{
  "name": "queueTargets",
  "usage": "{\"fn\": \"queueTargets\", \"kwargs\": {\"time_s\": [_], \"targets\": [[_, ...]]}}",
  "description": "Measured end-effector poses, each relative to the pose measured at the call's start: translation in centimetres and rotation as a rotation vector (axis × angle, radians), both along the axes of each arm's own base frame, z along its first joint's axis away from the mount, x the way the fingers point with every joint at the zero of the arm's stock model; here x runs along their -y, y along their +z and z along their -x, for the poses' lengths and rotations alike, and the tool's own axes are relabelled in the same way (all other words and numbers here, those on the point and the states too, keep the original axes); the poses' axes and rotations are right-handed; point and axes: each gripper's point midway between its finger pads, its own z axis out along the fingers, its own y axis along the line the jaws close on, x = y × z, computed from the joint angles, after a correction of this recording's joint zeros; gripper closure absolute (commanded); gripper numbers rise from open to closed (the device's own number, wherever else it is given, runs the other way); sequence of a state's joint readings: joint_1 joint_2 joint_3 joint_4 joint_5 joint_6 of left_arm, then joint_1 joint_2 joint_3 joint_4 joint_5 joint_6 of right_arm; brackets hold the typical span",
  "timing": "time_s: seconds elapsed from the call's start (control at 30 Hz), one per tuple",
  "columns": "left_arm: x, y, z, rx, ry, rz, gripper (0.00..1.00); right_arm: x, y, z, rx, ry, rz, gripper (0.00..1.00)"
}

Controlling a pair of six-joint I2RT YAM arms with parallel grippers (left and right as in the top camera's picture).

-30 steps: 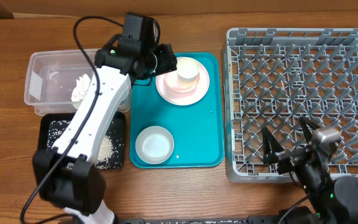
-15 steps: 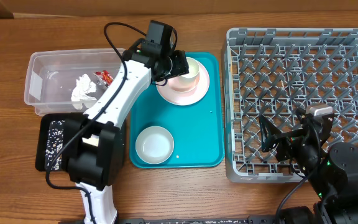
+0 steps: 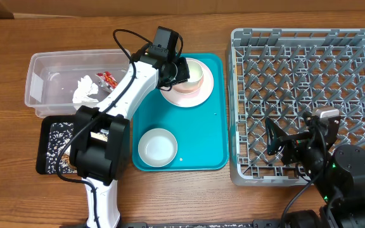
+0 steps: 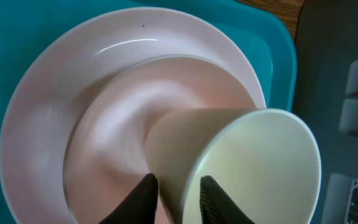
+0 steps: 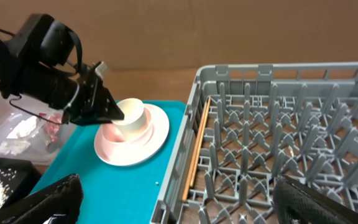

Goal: Sort waste into correct bins and load items into the dishwasher
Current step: 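Reach the left gripper to the cream cup on the pink plate and grasp it, then lift the cream cup with the left gripper toward the right gripper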

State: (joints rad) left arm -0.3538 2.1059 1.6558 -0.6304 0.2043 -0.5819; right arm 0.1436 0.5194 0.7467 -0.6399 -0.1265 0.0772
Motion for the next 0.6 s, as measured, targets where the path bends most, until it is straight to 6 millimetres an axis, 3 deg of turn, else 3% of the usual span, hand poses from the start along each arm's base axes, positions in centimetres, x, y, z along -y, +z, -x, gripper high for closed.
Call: {"fn": "queueTargets", "kwargs": {"time_s": [0.07, 0.17, 0.43, 0.6], "targets": [[0.0, 0.0, 0.0, 0.0, 0.0, 0.0, 0.79, 0.0, -0.1, 0.0, -0.003, 0.0, 0.001, 0.0], [0.0, 0.0, 0.0, -0.001, 0.004, 0.002, 0.96, 0.0, -0.1, 0.0, -0.004, 0.0, 0.0, 0.01], [-0.3, 0.7, -0.1, -0.013, 0.004, 0.007, 0.96, -0.9, 0.0, 0.3, -0.008, 0.049, -0.019, 0.0], [-0.4, 3.5, -0.7, -0.007, -0.003, 0.082, 0.96, -1.4, 0.4, 0.4, 0.007, 0.081, -0.032, 0.0]]}}
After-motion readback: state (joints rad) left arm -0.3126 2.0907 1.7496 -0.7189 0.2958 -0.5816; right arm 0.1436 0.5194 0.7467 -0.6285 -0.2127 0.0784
